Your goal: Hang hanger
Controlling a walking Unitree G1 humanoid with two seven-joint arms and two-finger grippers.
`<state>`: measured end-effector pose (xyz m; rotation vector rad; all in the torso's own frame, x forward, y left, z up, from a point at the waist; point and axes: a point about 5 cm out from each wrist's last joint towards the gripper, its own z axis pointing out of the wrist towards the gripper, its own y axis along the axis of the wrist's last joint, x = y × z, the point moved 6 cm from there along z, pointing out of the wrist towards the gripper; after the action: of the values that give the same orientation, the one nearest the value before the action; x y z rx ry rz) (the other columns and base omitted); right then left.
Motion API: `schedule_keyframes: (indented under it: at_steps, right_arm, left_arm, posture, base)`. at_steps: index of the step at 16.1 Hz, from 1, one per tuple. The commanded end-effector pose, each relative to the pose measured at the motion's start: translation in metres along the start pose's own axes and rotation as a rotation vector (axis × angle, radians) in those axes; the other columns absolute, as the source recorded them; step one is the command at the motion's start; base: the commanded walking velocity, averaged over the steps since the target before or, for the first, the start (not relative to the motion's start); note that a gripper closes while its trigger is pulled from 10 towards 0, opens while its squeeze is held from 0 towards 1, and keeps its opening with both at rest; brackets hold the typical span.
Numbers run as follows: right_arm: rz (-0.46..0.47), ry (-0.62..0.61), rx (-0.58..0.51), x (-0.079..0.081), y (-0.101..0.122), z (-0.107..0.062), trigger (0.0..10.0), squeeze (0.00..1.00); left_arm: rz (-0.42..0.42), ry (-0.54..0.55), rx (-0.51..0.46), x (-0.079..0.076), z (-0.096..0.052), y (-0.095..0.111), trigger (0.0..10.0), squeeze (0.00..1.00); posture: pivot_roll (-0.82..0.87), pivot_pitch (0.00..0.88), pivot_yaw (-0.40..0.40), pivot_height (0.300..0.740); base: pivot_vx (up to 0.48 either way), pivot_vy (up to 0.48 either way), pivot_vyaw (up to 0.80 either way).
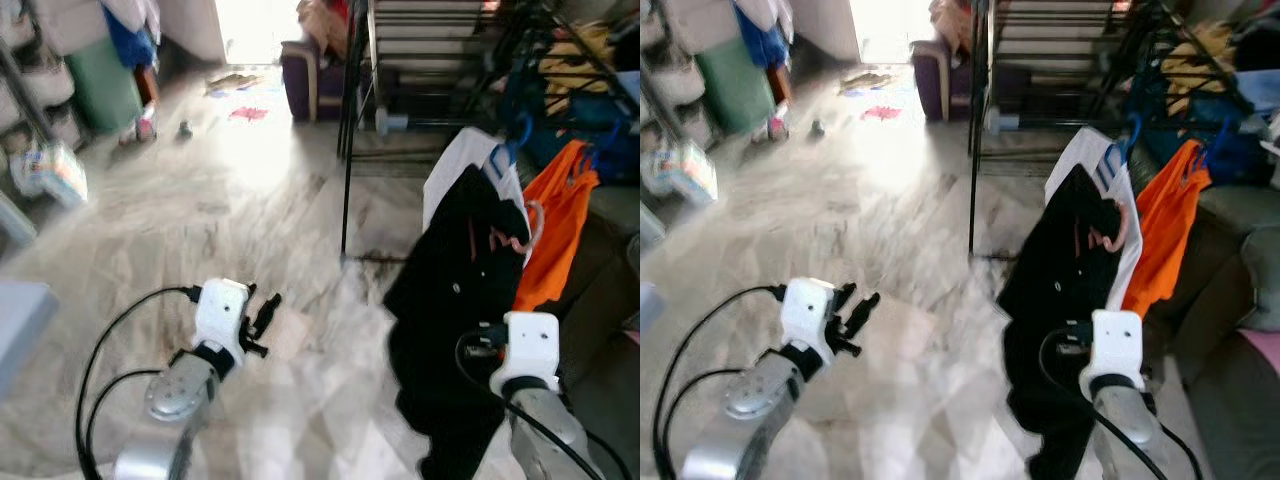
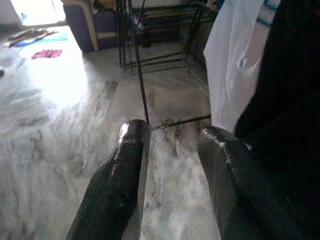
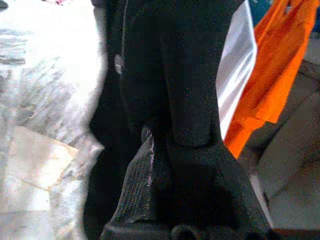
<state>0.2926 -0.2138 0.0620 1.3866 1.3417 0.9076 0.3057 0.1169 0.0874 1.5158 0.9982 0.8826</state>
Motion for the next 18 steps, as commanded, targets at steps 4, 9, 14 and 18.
schedule_keyframes:
  at_steps: [4, 9, 14, 18]
  right_arm:
    - [-0.002, -0.004, -0.040, -0.001, 0.009, -0.001, 10.0, 0.00]
    - [-0.005, 0.002, -0.039, 0.000, 0.010, 0.000, 10.0, 0.00]
    - [-0.004, 0.011, -0.036, 0.003, 0.009, 0.001, 10.0, 0.00]
    - [-0.006, 0.036, -0.040, 0.007, 0.011, 0.003, 10.0, 0.00]
  left_arm:
    - [-0.007, 0.001, 0.001, -0.001, 0.002, 0.000, 10.0, 0.00]
    - [-0.003, 0.002, 0.007, -0.001, 0.003, -0.002, 10.0, 0.00]
    - [0.018, 0.054, 0.010, 0.006, 0.004, -0.002, 10.0, 0.00]
    - [0.032, 0.109, 0.016, 0.015, 0.007, -0.002, 10.0, 0.00]
  posture:
    - [-0.06, 0.020, 0.012, 0.740]
    - [-0.06, 0.021, 0.010, 0.740]
    - [-0.06, 0.021, 0.011, 0.740]
    - [-0.06, 0.022, 0.012, 0.740]
  base:
    - [0.000, -0.480, 0.00]
    - [0.000, -0.324, 0.00]
    - [0.000, 0.000, 0.00]
    - [0.000, 0.000, 0.00]
